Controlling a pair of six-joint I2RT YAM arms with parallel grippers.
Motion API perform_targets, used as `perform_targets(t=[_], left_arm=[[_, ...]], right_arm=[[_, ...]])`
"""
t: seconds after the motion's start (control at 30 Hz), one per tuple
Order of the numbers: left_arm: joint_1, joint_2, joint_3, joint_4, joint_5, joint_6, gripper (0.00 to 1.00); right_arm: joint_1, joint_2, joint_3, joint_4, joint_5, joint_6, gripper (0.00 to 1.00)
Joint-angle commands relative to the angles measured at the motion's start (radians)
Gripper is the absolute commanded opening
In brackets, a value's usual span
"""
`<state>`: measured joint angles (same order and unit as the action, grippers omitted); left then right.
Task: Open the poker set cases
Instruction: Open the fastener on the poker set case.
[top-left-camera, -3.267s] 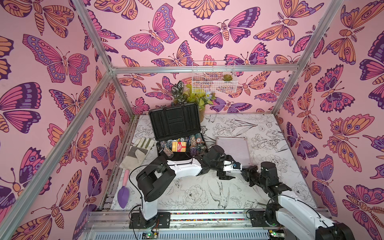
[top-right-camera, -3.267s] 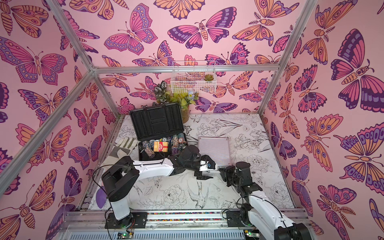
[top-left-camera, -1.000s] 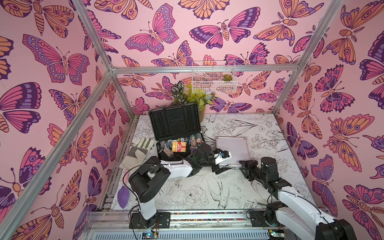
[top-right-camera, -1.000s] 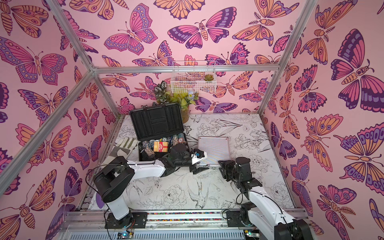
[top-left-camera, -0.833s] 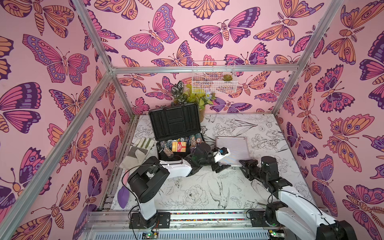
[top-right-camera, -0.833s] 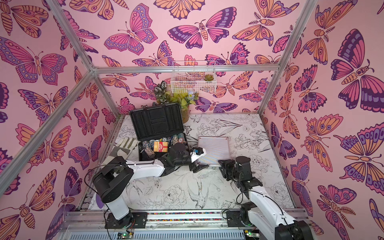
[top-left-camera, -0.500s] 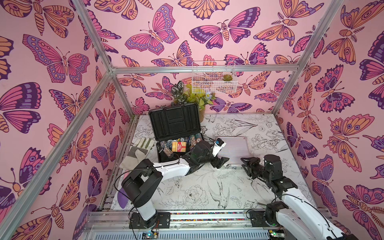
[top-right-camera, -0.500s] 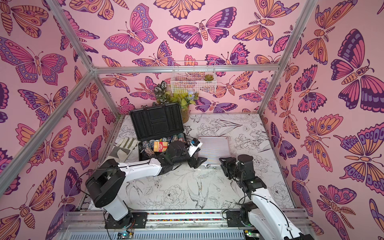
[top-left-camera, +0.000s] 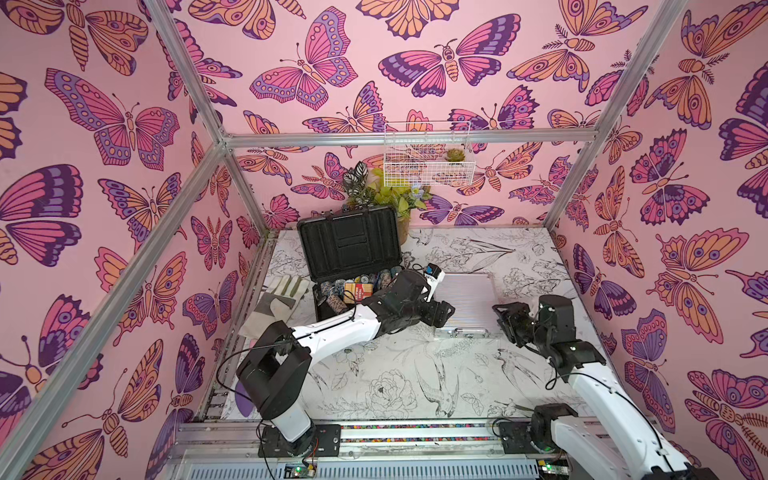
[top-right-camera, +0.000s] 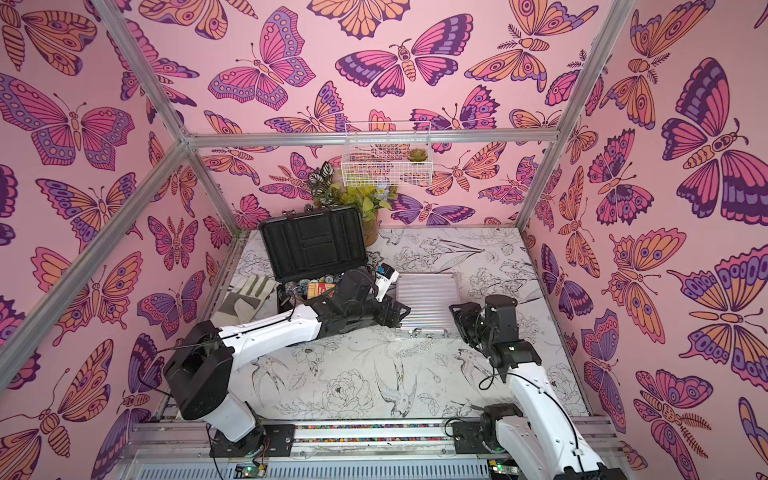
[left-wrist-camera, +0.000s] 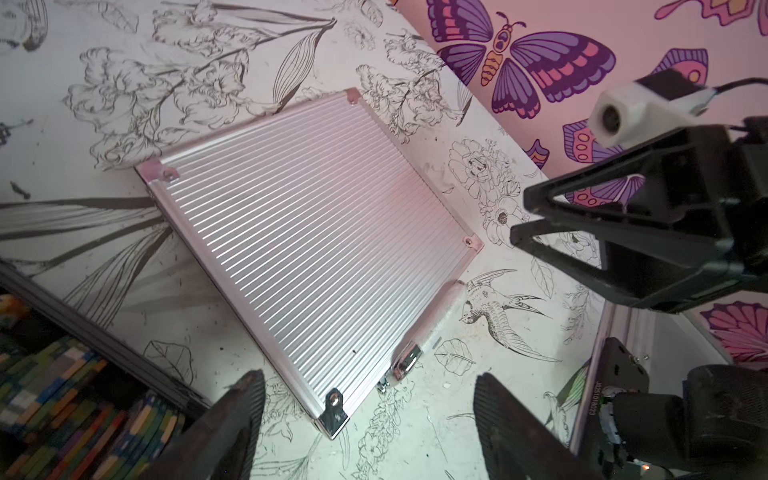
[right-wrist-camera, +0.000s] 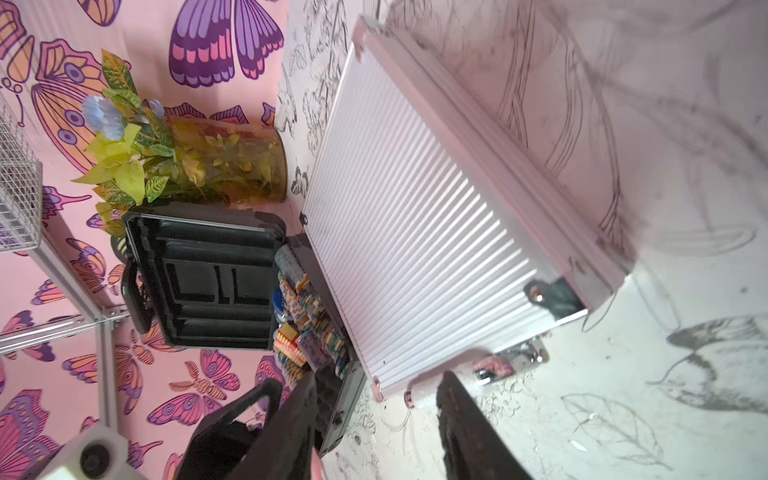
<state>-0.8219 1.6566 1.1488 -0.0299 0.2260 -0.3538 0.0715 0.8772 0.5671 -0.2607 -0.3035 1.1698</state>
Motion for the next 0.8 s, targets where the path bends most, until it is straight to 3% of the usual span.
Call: perform_targets(t=[0.0, 0.2, 0.43, 0.63, 0.77], left_arm=[[0.017, 0.048, 0.055, -0.178, -0.007, -0.134, 0.81], [0.080, 0.129, 0.096, -0.206, 0.099, -0.288, 0.81], [0.095, 0.201, 0.124, -0.200, 0.167, -0.322, 0.81], [0.094, 0.206, 0.114, -0.180, 0.186, -0.347, 0.80], [0.095, 0.221, 0.118, -0.160, 0.204, -0.370, 0.78]], right_arm=[[-0.040, 0.069, 0.048, -0.090, 0.023, -0.189, 0.53], [-0.061, 0.169, 0.030, -0.049, 0.011, -0.238, 0.56], [-0.065, 0.218, 0.011, -0.022, -0.005, -0.286, 0.56], [-0.067, 0.170, -0.002, -0.072, -0.061, -0.319, 0.54], [-0.064, 0.093, -0.119, 0.021, -0.111, -0.288, 0.53]])
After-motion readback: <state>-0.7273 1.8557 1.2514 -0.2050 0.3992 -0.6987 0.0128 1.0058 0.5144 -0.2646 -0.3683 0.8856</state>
